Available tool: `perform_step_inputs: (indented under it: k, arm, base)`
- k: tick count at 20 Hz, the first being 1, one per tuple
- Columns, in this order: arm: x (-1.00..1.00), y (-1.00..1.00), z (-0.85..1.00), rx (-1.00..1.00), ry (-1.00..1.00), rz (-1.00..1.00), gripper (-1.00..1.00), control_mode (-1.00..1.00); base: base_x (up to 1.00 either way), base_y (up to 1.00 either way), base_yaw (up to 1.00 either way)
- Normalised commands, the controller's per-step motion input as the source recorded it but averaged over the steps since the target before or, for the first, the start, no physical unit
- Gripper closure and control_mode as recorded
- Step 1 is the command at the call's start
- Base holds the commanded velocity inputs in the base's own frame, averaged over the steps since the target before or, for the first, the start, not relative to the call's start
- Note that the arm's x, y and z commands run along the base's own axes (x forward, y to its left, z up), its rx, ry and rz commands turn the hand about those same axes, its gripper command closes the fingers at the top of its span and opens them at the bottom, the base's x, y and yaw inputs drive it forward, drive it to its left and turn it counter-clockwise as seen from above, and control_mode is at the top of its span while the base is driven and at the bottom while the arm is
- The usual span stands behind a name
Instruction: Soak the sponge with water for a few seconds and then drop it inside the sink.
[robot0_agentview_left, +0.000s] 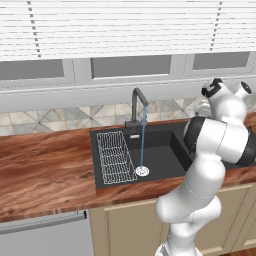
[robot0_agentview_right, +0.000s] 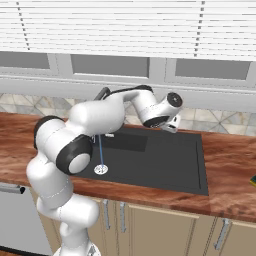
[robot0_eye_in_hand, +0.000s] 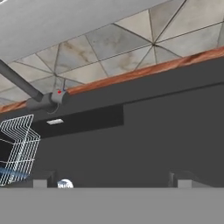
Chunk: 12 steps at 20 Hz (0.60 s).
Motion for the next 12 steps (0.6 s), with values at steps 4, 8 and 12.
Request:
perform_step_inputs:
  k: [4,8,12]
  arm:
    - [-0.23,-0.15,0.01,-0.07,0.11,0.00,-1.00,-1.00]
    - [-0.25,-0.15,0.00,-0.05,0.13,0.00,-1.00,-1.00]
    - [-0.28,-0.18,0.00,-0.04,0.11,0.00,-1.00,-1.00]
  base:
    - [0.00,0.00,0.00]
    - [0.00,0.00,0.00]
    - [0.00,0.00,0.00]
